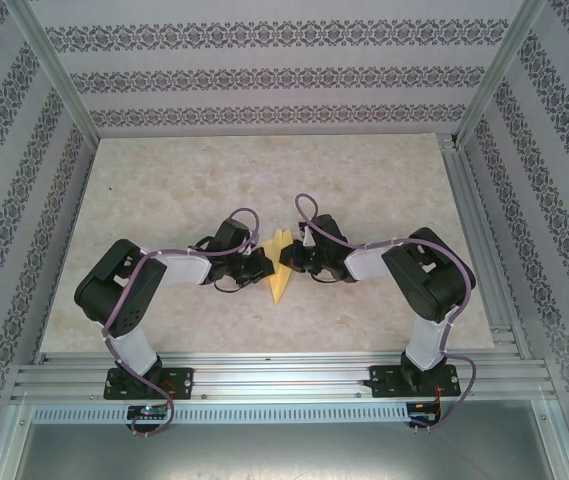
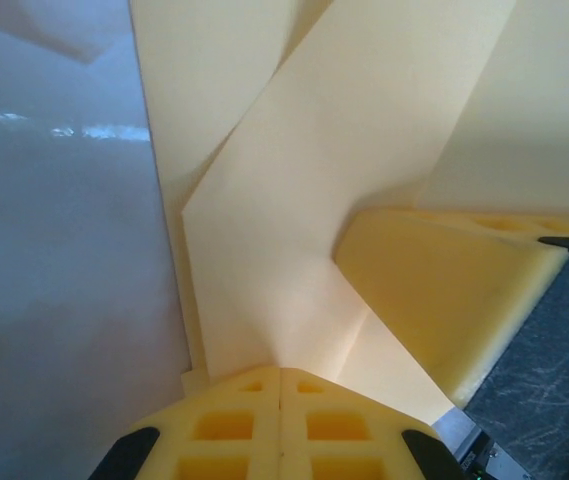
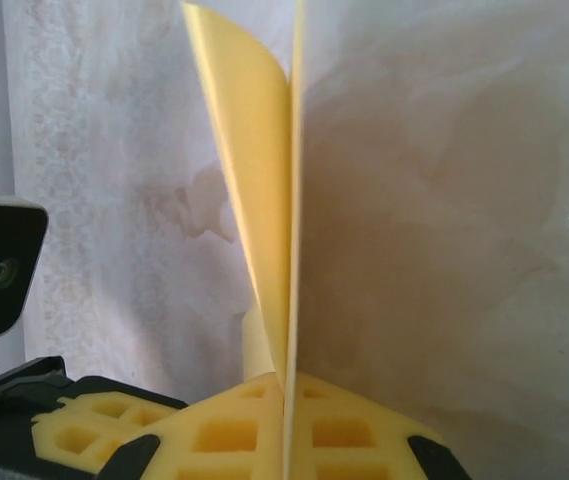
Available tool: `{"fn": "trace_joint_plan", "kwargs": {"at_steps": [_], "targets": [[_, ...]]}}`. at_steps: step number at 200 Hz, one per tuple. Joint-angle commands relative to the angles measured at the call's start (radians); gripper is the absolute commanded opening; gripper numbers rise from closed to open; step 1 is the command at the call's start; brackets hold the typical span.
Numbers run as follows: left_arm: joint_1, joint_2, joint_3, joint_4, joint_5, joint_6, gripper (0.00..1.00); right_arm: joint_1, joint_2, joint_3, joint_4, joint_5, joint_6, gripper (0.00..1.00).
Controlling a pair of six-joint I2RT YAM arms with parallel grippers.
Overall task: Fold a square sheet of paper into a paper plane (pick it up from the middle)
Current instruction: Turn over the paper at the center of the table.
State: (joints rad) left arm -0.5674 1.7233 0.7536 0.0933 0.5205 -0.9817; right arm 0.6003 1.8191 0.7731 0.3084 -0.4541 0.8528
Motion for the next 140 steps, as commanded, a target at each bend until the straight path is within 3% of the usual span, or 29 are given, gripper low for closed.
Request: {"fn": "trace_joint_plan", "kwargs": {"at_steps": [1,39,70,104,140], "targets": [[0.016,-0.095,-0.019,0.066,0.023,-0.03,0.07,0.0,-0.102,0.031,-0.136,0.053,-0.094,0.0],[0.049,-0.292,-0.009,-0.112,-0.082,0.002,0.11,0.037,-0.273,0.221,-0.737,0.39,-0.369,0.0],[0.13,-0.406,-0.02,-0.245,-0.129,0.011,0.11,0.115,-0.225,0.438,-1.19,0.793,-0.505,0.0],[0.257,-0.484,-0.064,-0.328,-0.118,0.0,0.11,0.202,-0.065,0.579,-1.368,0.999,-0.544,0.0],[0.41,-0.56,-0.142,-0.351,-0.062,-0.013,0.11,0.326,0.124,0.696,-1.383,1.03,-0.504,0.0]]}}
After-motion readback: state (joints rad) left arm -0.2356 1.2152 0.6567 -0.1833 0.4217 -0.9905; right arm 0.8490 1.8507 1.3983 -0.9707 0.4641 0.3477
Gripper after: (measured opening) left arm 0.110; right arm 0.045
